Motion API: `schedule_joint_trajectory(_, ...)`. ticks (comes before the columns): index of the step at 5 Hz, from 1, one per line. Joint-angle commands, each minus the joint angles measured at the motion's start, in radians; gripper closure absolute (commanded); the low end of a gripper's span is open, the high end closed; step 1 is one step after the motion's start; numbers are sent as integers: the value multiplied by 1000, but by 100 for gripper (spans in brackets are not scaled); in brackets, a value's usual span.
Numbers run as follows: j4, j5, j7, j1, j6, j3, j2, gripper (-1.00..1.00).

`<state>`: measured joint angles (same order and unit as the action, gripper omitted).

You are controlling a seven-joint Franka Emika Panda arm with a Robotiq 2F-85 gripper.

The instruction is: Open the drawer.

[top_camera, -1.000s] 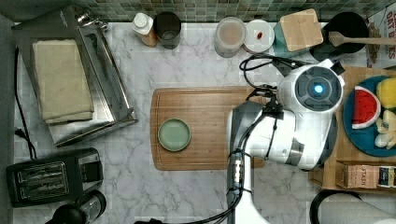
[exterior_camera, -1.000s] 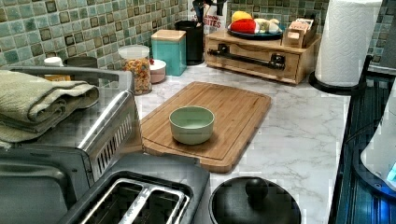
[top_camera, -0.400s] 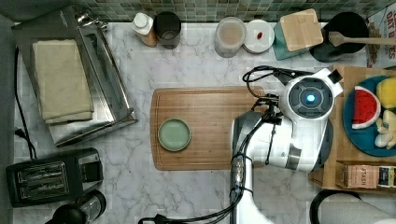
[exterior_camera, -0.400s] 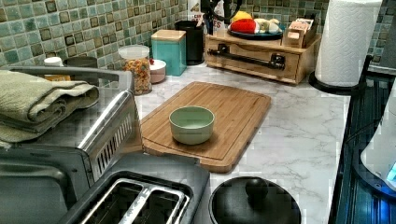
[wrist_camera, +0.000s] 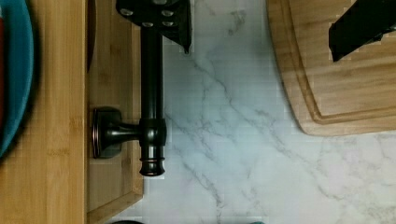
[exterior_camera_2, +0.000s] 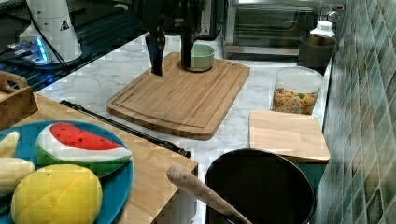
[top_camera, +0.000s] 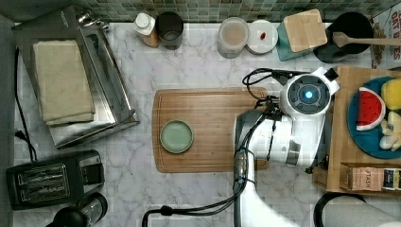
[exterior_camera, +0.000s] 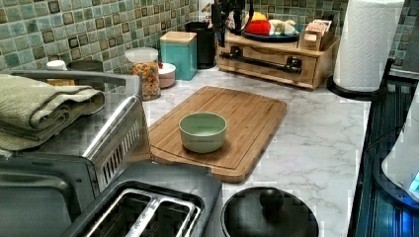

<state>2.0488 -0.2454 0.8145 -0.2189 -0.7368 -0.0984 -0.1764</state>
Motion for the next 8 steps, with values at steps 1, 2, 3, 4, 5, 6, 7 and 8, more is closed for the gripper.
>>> schedule_joint_trajectory(1,4,-194,-99,0,-13,-88,-10,-100)
schedule_joint_trajectory(2,18,-152,-33,-16,-58,-96,-16,-100)
schedule_joint_trajectory(3,33,-81,45,-42,-146,-85,-43,-100)
schedule_joint_trajectory(4,53,-117,-15,-30,-170,-91,-52,-100)
schedule_joint_trajectory(5,20,-127,-13,-41,-132,-105,-85,-100)
schedule_joint_trajectory(6,36,-108,17,-73,-187,-115,-113,-100)
schedule_joint_trajectory(7,35,-95,24,-86,-210,-123,-140,-100)
schedule_joint_trajectory(8,65,-12,55,-115,-254,-101,-153,-100)
